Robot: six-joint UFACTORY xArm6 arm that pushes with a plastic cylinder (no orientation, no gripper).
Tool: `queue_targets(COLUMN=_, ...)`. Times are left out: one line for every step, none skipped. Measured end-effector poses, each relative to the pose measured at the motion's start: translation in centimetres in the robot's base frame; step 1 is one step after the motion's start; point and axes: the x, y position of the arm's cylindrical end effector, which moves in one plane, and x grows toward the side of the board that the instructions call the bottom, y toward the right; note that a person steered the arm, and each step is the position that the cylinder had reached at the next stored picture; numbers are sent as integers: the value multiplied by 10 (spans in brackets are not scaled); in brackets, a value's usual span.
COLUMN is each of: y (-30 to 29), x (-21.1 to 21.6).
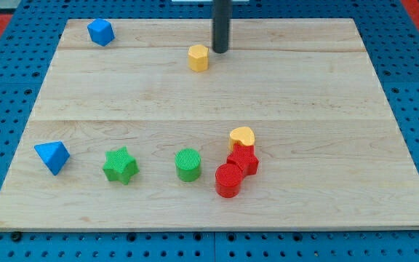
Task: Place the yellow hexagon to center left of the board
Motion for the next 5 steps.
queue_targets(y=-79, x=8)
queue_targets(y=-81, x=39)
queue_targets(y=-46, x=59)
queue_targets(y=-55, x=41)
queue_targets(y=-16, x=24)
